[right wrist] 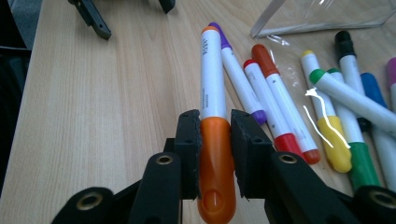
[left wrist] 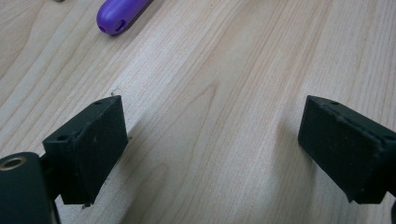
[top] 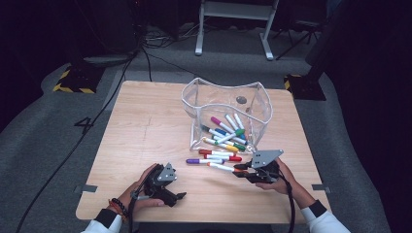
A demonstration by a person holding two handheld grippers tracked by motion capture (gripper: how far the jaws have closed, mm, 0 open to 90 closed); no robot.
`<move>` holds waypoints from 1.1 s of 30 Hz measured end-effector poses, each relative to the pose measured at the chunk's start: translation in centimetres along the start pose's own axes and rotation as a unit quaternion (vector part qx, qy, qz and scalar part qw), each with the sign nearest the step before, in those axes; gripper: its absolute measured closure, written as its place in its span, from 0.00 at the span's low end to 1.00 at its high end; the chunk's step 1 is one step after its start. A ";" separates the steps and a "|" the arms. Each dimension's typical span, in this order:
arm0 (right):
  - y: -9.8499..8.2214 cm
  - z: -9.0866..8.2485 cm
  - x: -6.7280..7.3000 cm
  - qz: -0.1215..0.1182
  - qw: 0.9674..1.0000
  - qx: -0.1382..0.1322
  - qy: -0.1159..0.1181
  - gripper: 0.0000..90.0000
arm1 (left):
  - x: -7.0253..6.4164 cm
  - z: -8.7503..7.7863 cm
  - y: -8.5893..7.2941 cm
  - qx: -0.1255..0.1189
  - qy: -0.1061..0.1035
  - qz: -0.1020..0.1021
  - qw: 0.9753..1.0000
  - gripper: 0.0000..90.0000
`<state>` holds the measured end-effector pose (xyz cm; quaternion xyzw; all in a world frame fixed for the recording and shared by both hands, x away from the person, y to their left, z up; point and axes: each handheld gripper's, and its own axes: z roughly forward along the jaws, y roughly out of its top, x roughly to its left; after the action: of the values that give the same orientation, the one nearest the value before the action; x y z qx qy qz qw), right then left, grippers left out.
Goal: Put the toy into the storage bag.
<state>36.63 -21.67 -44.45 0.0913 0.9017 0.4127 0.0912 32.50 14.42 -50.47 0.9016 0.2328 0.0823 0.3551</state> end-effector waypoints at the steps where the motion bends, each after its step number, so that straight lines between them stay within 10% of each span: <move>1: 0.1 -0.2 0.0 -0.004 1.000 -0.001 -0.003 0.82 | 0.0 0.0 0.0 -0.001 0.000 -0.001 1.000 0.09; 19: 5.7 -6.1 -0.6 -0.052 0.994 -0.054 -0.073 0.82 | 0.0 0.0 0.0 0.000 0.000 0.000 1.000 0.09; 33: 10.9 -7.9 -4.7 -0.050 0.990 -0.077 -0.102 0.82 | 0.0 0.0 0.0 0.000 0.000 0.000 1.000 0.09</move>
<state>40.23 -21.49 -30.65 0.0806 0.8564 0.4646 0.2104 32.49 14.42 -50.47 0.9015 0.2331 0.0823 0.3551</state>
